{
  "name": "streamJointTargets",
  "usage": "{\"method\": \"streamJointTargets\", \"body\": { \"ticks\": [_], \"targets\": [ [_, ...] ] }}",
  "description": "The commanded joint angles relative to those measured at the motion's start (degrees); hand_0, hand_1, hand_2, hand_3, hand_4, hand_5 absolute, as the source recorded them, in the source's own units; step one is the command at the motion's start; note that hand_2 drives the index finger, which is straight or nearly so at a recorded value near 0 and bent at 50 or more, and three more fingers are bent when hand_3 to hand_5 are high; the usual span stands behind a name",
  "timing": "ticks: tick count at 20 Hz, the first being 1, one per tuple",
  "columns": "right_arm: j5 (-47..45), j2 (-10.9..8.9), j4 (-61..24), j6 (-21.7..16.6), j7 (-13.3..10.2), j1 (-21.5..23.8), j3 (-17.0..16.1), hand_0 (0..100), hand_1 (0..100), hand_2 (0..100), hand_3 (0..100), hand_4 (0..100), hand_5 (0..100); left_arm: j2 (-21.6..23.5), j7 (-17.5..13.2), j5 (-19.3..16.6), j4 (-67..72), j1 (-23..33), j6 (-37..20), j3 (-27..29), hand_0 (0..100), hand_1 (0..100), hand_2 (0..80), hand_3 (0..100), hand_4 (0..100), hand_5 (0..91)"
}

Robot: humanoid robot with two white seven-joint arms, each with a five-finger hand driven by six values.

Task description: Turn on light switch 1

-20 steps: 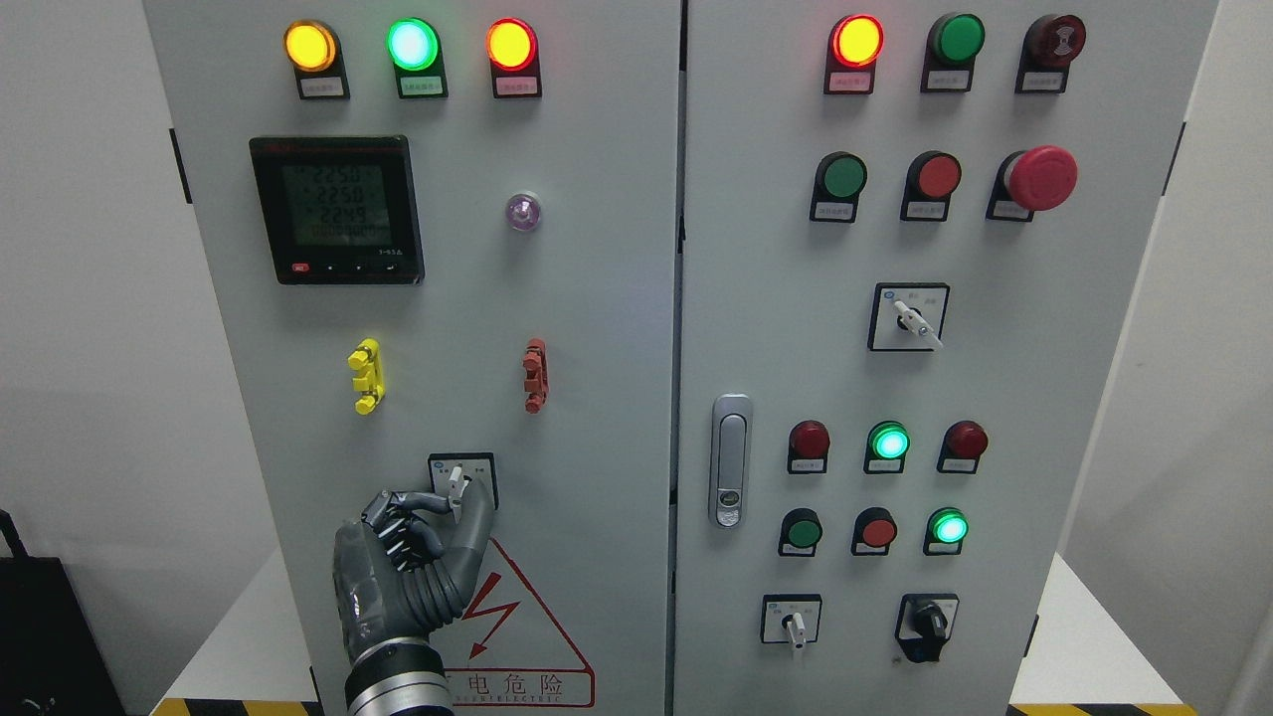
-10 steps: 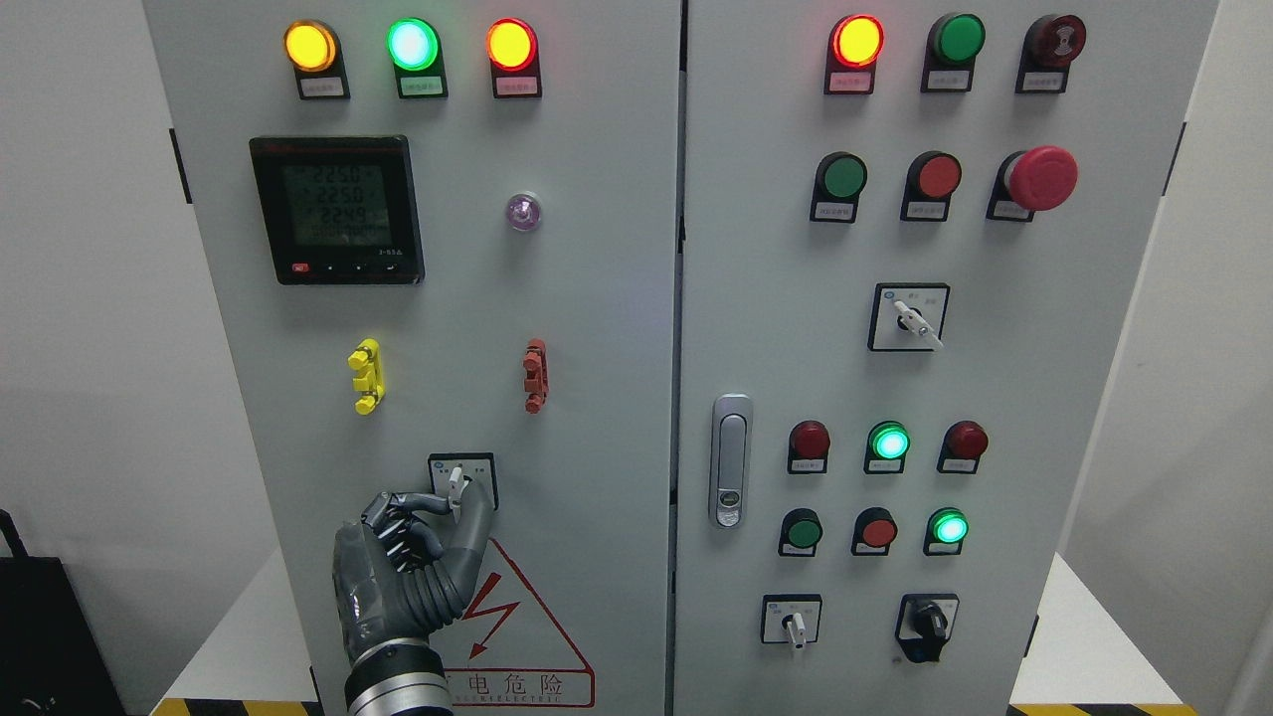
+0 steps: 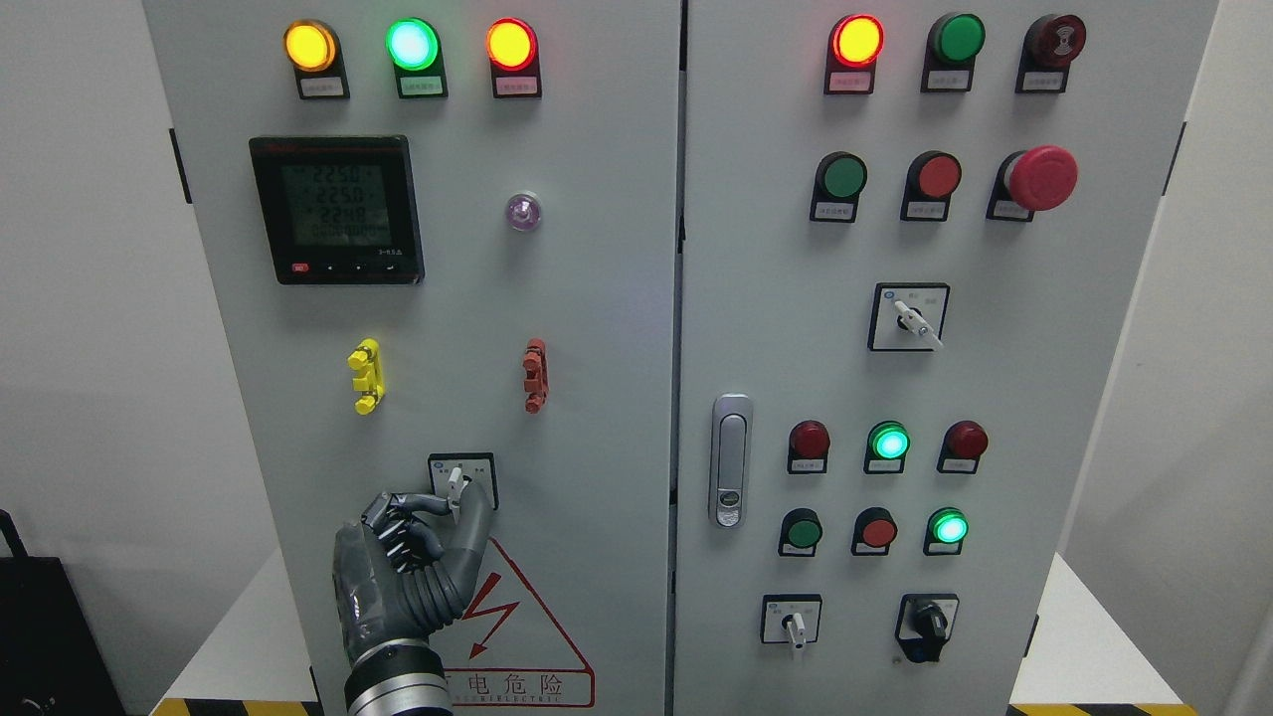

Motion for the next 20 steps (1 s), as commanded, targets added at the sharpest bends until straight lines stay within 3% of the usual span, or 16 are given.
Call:
{"method": "streamJointTargets", "body": {
  "ticks": [1, 20],
  "targets": [
    [0.00, 0.00, 0.00, -0.01, 0.02, 0.00, 0.01, 0, 0, 0, 0, 0, 0, -0.04, -0.24, 0.00, 0.02, 0.01, 0.00, 0.00, 35, 73, 61.1, 100, 99, 84.6],
    [0.00, 0.00, 0.00, -0.01, 0.02, 0.00, 0.01, 0, 0, 0, 0, 0, 0, 0.05, -0.24, 0.00, -0.06, 0.19, -0.09, -0.09, 45, 73, 60.7, 100, 98, 84.4]
  ]
}}
